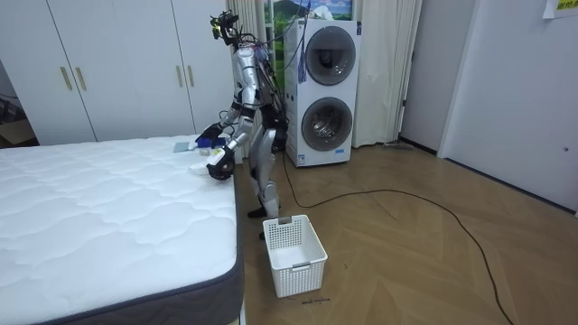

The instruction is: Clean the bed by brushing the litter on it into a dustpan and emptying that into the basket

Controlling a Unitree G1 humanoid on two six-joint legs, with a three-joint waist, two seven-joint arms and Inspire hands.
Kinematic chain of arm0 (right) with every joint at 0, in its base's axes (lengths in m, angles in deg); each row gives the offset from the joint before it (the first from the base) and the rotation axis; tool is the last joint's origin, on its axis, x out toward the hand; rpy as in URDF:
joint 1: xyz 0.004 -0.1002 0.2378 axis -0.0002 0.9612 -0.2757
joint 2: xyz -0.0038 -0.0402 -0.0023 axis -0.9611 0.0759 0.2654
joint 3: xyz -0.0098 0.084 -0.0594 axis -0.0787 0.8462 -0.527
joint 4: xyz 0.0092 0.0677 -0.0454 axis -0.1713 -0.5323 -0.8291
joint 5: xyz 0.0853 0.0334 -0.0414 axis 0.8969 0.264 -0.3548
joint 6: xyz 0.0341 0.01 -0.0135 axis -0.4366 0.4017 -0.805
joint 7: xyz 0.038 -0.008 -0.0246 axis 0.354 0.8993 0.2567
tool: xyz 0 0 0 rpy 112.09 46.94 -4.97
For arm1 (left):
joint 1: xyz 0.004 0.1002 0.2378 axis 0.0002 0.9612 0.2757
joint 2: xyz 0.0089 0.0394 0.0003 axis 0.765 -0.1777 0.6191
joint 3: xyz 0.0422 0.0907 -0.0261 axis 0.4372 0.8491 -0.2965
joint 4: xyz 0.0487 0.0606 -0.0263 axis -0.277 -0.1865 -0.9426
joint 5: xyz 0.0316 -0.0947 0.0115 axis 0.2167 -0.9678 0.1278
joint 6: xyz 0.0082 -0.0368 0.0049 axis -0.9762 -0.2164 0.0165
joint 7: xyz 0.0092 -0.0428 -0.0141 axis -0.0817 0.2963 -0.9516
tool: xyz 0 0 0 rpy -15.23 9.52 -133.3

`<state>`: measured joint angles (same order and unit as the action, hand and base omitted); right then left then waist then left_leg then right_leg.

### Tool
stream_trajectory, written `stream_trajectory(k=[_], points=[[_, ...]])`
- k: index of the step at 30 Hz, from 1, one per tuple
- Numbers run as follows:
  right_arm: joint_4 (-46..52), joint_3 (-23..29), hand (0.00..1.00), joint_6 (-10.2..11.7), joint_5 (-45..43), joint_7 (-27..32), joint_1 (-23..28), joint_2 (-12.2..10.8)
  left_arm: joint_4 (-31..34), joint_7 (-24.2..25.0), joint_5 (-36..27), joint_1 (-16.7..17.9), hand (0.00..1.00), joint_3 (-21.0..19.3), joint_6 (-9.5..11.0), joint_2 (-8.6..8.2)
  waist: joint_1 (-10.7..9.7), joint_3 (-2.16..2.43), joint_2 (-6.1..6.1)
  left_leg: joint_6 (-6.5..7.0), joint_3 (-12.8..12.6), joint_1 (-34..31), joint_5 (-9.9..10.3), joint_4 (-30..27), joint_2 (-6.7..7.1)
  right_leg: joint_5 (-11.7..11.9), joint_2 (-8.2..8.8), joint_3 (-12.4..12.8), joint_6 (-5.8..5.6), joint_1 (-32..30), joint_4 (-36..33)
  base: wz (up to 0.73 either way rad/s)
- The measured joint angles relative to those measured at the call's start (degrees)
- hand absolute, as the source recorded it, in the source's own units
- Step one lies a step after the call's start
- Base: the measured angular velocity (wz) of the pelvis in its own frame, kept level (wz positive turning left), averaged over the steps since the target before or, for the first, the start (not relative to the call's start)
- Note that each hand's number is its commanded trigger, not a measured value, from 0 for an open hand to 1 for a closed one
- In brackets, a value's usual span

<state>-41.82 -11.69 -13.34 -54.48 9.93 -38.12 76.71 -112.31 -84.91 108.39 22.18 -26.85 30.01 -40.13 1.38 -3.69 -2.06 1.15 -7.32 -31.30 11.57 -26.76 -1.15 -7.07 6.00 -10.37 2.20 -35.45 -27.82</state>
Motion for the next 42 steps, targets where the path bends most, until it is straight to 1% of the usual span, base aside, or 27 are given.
stream_trajectory(k=[3, 6, 8, 13, 15, 17, 19, 20, 21, 26, 33, 36, 38, 42], points=[[-0.18, 0.0, 0.0, -0.07, -1.14, 0.08, 0.65, 0.64, 0.66, 0.35, 0.0, -0.02, 1.0, 0.0, -0.3, 0.0, 0.03, 0.01, 0.01, 0.15, 0.02, -0.09, 0.01, -0.01, 0.06, -0.08, 0.04, -0.73, -0.12, 0.28, 0.01, 0.11], [-0.43, 0.0, 0.0, -0.07, -1.57, 0.48, 0.85, 0.7, 0.92, 0.41, 0.01, -0.01, 1.0, 0.0, -0.57, 0.0, 0.01, 0.03, 0.01, 0.2, 0.24, -0.29, 0.0, -0.06, 0.05, -0.09, 0.07, -1.03, -0.12, 0.34, 0.15, 0.06], [-0.58, -0.02, 1.0, -0.05, -1.86, 1.06, 1.15, 0.7, 1.25, 0.41, 0.02, 0.0, 1.0, 0.0, -0.66, 0.0, -0.05, 0.1, -0.04, 0.2, 0.65, -0.46, -0.01, -0.09, 0.05, -0.09, 0.05, -1.41, -0.12, 0.37, 0.21, 0.07], [-0.93, 0.01, 1.0, -0.05, -1.88, 2.19, 1.38, 0.78, 1.98, 0.42, 0.03, 0.02, 1.0, 0.0, -0.86, 0.0, -0.17, 0.16, -0.09, 0.21, 1.21, -0.55, -0.01, -0.44, 0.06, -0.14, 0.1, -1.97, -0.09, 0.68, 0.11, 0.05], [-1.45, 0.38, 1.0, -0.05, -1.95, 2.79, 1.35, 1.26, 1.98, 0.49, 0.06, 0.07, 1.0, 0.05, -1.04, -0.04, -0.46, 0.17, -0.08, 0.21, 1.38, -0.46, -0.01, -0.6, 0.08, -0.27, 0.2, -2.34, -0.06, 1.01, 0.09, 0.07], [-3.11, 0.53, 1.0, -0.09, -1.95, 3.09, 1.3, 2.3, 1.98, 1.14, 0.08, 0.62, 1.0, 0.05, -1.28, -0.06, -0.66, 0.5, -0.02, 0.21, 1.59, -0.04, -0.01, -0.65, 0.07, -0.4, 0.19, -2.49, -0.09, 1.63, 0.13, 0.06], [-4.08, 0.48, 1.0, -0.33, -1.93, 3.3, 1.39, 2.46, 1.98, 1.47, 0.06, 1.08, 1.0, 0.05, -1.81, -0.07, -0.84, 0.58, -0.07, 0.2, 1.79, 0.47, -0.01, -0.64, 0.07, -0.51, 0.12, -2.55, -0.09, 2.25, 0.17, 0.05], [-4.86, 0.49, 1.0, -0.81, -1.88, 3.39, 1.38, 2.46, 1.97, 1.59, 0.02, 1.32, 1.0, 0.06, -2.03, -0.07, -0.85, 0.6, -0.07, 0.2, 1.85, 0.77, -0.01, -0.62, 0.05, -0.56, 0.08, -2.54, -0.06, 2.54, 0.16, 0.05], [-5.65, 0.46, 1.0, -1.84, -1.79, 3.21, 1.49, 2.45, 1.97, 1.79, -0.02, 1.42, 1.0, 0.06, -2.15, -0.07, -0.85, 0.61, -0.09, 0.19, 1.9, 0.94, -0.01, -0.64, 0.03, -0.6, 0.05, -2.54, -0.04, 2.72, 0.13, 0.0], [-6.29, 0.45, 1.0, -2.37, -1.55, 2.2, 2.6, 2.44, 1.97, 2.16, -0.04, 1.36, 1.0, 0.05, -2.25, -0.07, -1.06, 0.64, -0.14, 0.19, 1.89, 0.92, -0.01, -0.75, -0.02, -0.6, 0.0, -2.47, -0.03, 2.72, 0.1, 0.0], [-6.56, 0.48, 1.0, -2.45, -0.73, 1.61, 3.12, 2.33, 1.97, 2.23, 0.01, 1.38, 1.0, 0.05, -2.25, -0.07, -1.09, 0.64, -0.14, 0.18, 1.85, 0.91, 0.0, -0.86, -0.02, -0.6, -0.04, -2.32, -0.03, 2.68, 0.08, 0.0], [-6.41, 0.46, 1.0, -2.52, 2.38, 1.24, 3.25, 2.02, 1.96, 2.24, -0.07, 1.38, 1.0, 0.05, -2.27, -0.07, -1.03, 0.64, -0.15, 0.18, 1.83, 0.93, 0.0, -0.81, -0.03, -0.6, -0.13, -1.91, -0.03, 2.65, 0.11, 0.0], [-6.41, 0.49, 1.0, -2.46, 5.22, 1.04, 3.27, 1.61, 1.96, 2.23, -0.05, 1.38, 1.0, 0.05, -2.3, -0.29, -1.07, 0.64, -0.15, 0.18, 1.63, 1.0, 0.01, -0.8, -0.07, -0.59, -0.15, -1.73, -0.03, 2.65, 0.1, 0.0], [-6.58, 0.63, 1.0, -2.46, 6.84, 0.17, 3.42, 1.59, 1.94, 2.22, 0.05, 1.44, 1.0, 0.02, -2.3, -0.95, -1.0, 0.64, -0.15, 0.19, 1.36, 1.29, 0.01, -0.57, -0.01, -0.58, -0.15, -1.35, -0.05, 2.65, 0.07, -0.02]])
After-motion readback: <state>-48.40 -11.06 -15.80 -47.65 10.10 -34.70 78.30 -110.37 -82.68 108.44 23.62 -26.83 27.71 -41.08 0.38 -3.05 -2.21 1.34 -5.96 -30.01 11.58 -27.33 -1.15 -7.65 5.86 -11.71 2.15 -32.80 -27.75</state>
